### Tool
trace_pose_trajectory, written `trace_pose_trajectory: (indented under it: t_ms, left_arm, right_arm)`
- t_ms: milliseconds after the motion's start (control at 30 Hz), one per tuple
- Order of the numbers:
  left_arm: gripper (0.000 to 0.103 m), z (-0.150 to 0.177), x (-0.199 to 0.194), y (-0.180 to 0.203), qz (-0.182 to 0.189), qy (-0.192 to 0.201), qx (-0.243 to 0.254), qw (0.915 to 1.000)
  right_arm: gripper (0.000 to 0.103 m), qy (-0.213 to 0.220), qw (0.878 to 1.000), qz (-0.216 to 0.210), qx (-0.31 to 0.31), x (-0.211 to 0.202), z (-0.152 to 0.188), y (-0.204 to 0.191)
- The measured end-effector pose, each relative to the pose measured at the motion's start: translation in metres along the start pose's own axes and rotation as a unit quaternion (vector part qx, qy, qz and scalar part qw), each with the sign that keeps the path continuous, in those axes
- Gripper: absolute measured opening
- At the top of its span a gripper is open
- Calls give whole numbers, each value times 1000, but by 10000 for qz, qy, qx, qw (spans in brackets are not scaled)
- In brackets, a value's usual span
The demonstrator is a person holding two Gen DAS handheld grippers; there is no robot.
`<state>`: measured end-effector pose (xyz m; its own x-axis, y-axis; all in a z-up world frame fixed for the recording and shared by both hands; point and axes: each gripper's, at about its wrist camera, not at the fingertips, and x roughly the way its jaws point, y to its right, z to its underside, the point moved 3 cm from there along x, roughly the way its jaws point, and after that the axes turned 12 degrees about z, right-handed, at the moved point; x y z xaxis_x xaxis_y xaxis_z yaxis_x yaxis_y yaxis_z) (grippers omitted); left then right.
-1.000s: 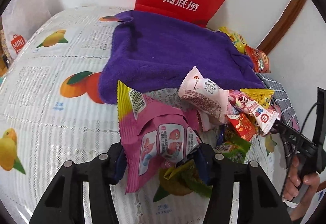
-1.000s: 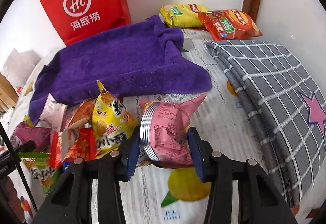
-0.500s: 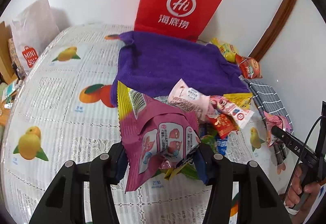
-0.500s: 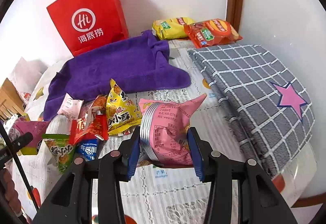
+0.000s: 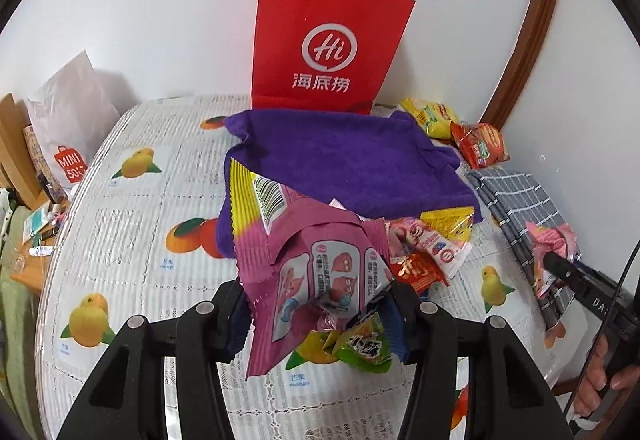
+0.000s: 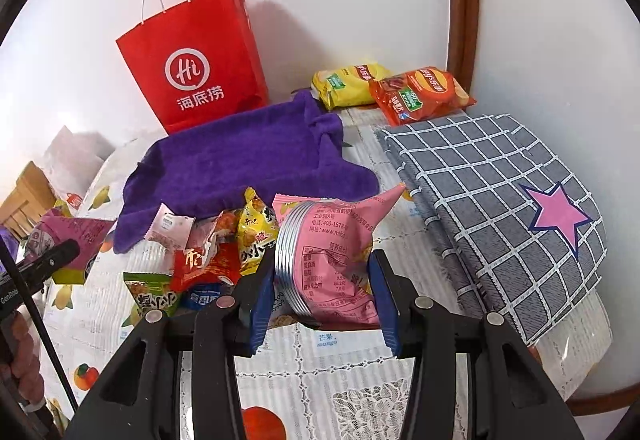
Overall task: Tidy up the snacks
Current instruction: 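Carry the pink candy bag and pink cake with both tools over the purple towel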
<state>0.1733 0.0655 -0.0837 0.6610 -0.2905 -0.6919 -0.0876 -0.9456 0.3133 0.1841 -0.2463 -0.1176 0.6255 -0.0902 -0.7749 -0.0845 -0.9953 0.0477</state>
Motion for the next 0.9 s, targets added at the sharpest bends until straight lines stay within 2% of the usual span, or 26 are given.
trace_pose_trajectory:
  t_ms: [367, 700, 900]
  left_arm:
    - [52, -10, -2, 13, -73, 77, 138, 9998]
    - [52, -29, 6, 13, -75, 121, 207, 9997]
    - [52, -45, 24, 10, -36, 113, 215, 9997]
  right_arm:
    - [45, 34, 9999, -105, -106, -5, -6, -4]
    - [45, 259, 9994, -155, -167, -12, -32, -17]
    - [46, 304, 9990, -259, -206, -6, -51, -29]
